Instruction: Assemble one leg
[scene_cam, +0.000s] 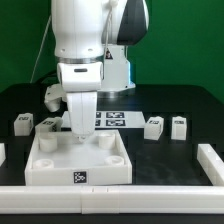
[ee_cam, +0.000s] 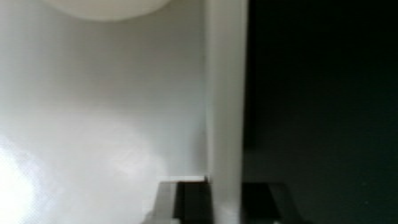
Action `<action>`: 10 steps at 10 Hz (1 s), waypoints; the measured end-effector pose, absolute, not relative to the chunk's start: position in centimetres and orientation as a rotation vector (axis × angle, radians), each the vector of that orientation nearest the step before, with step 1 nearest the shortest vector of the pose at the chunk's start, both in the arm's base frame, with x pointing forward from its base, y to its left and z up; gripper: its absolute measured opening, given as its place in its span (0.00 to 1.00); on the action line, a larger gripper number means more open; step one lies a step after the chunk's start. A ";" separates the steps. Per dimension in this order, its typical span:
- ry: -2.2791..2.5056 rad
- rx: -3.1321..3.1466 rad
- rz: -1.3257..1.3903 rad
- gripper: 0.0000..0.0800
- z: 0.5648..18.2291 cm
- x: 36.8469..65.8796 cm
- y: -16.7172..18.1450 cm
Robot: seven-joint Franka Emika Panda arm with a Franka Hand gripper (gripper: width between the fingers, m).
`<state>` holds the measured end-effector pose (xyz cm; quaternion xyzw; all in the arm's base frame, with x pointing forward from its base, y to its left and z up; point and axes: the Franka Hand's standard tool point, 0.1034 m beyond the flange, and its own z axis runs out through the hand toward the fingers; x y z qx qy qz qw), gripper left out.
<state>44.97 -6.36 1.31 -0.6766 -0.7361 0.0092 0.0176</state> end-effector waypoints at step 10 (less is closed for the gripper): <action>-2.105 -2.277 -0.031 0.07 1.3 47.3 3.1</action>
Offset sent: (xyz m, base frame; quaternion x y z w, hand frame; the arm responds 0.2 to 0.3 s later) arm -0.0035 0.0449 -0.0038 0.0148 0.0017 0.0554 0.9984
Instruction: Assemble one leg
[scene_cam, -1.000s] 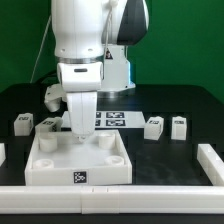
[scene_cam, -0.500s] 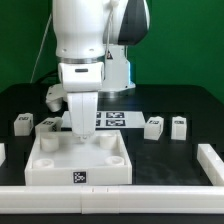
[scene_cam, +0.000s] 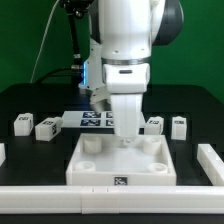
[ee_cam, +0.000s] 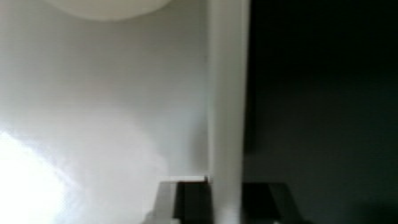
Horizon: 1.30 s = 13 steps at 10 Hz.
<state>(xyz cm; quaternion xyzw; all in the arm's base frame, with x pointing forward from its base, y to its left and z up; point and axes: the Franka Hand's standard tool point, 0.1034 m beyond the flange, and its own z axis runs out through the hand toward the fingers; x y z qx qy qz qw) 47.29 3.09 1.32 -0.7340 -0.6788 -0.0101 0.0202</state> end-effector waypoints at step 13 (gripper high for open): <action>-2.150 -2.210 -0.028 0.07 1.3 50.3 8.0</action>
Offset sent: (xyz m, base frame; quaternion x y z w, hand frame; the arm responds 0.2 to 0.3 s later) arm 0.0000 0.0000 0.0000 0.0000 0.0000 0.0000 1.0000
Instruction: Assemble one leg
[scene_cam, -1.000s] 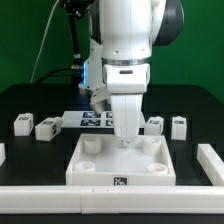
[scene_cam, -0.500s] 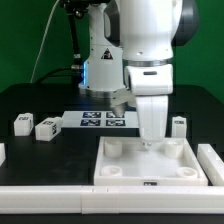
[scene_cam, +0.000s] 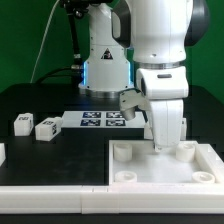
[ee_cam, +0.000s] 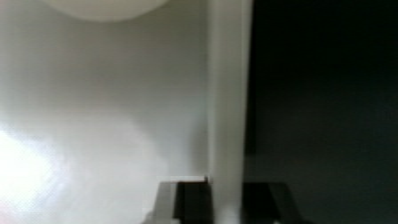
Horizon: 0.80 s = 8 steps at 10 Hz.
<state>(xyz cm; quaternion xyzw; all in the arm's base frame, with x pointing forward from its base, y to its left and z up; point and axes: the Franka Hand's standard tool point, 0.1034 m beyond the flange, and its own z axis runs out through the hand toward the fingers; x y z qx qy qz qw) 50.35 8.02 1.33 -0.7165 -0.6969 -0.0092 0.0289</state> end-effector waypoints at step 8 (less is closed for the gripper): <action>-2.145 -2.214 -0.027 0.78 1.2 50.3 7.8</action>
Offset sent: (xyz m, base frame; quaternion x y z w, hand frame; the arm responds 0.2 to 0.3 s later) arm 0.0000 0.0000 0.0000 0.0000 0.0000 0.0000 1.0000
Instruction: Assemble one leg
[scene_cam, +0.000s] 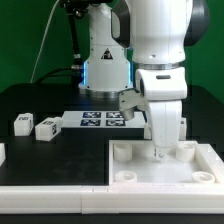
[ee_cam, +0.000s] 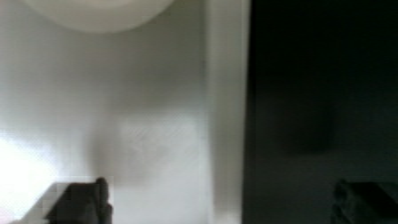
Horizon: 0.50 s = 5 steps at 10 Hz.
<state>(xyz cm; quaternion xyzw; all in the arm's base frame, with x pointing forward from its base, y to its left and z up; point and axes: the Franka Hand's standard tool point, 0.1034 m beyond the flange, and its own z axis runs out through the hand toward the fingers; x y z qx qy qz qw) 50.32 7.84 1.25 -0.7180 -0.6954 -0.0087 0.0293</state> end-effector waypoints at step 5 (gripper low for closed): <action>-2.101 -2.256 -0.024 0.81 1.4 50.2 7.9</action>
Offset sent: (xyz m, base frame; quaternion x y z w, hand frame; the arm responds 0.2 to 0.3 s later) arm 0.0000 0.0000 0.0000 0.0000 0.0000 0.0000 1.0000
